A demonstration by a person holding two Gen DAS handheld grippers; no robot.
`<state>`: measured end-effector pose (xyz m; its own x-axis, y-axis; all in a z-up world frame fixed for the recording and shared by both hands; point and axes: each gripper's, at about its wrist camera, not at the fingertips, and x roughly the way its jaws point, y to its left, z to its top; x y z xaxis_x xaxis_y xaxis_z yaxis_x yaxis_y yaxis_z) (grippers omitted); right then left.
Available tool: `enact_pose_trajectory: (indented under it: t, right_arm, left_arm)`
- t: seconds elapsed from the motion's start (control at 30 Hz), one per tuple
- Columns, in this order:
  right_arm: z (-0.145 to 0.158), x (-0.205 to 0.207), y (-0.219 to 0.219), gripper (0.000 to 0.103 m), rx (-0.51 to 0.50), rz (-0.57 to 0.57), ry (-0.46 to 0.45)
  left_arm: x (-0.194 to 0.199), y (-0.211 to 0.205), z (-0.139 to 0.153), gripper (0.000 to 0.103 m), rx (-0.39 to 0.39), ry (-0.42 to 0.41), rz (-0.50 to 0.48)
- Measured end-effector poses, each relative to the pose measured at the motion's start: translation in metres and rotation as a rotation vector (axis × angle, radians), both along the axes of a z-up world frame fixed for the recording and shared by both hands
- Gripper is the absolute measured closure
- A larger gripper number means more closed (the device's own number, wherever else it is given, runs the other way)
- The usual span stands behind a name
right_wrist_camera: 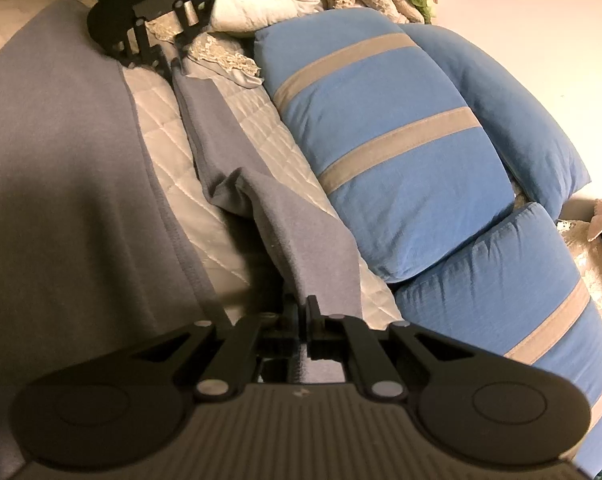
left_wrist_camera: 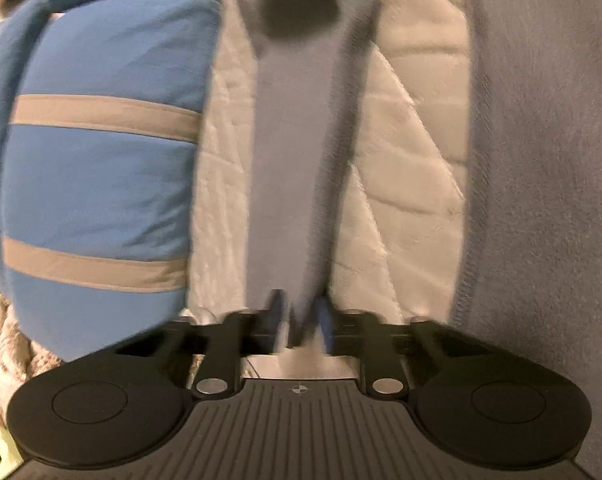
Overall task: Fold clothes
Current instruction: 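Open both grippers and lift them away from the garment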
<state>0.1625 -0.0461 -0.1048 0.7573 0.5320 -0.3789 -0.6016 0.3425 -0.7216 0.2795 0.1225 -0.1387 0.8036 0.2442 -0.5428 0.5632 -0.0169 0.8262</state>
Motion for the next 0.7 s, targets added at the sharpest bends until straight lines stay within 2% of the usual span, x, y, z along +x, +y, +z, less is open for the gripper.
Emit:
enact_pose_trajectory:
  t: [0.4, 0.5, 0.53, 0.57, 0.63, 0.7]
  right_arm:
    - [0.004, -0.001, 0.003, 0.084, 0.022, 0.017, 0.06]
    - [0.007, -0.005, 0.0, 0.071, 0.032, 0.027, 0.07]
    - [0.01, -0.007, -0.001, 0.061, 0.04, 0.03, 0.072]
    - [0.013, -0.009, -0.002, 0.055, 0.05, 0.036, 0.075]
    - [0.022, -0.015, -0.006, 0.029, 0.081, 0.053, 0.081]
    - [0.031, -0.021, -0.012, 0.025, 0.103, 0.062, 0.095]
  left_arm:
    - [-0.003, 0.027, -0.004, 0.1, 0.055, -0.027, 0.051]
    - [0.0, 0.03, -0.005, 0.1, 0.06, -0.034, 0.064]
    - [0.001, 0.03, -0.006, 0.1, 0.058, -0.033, 0.07]
    - [0.001, 0.03, -0.007, 0.1, 0.058, -0.033, 0.076]
    - [0.004, 0.03, -0.007, 0.1, 0.051, -0.046, 0.095]
    - [0.009, 0.028, -0.006, 0.097, 0.029, -0.069, 0.129]
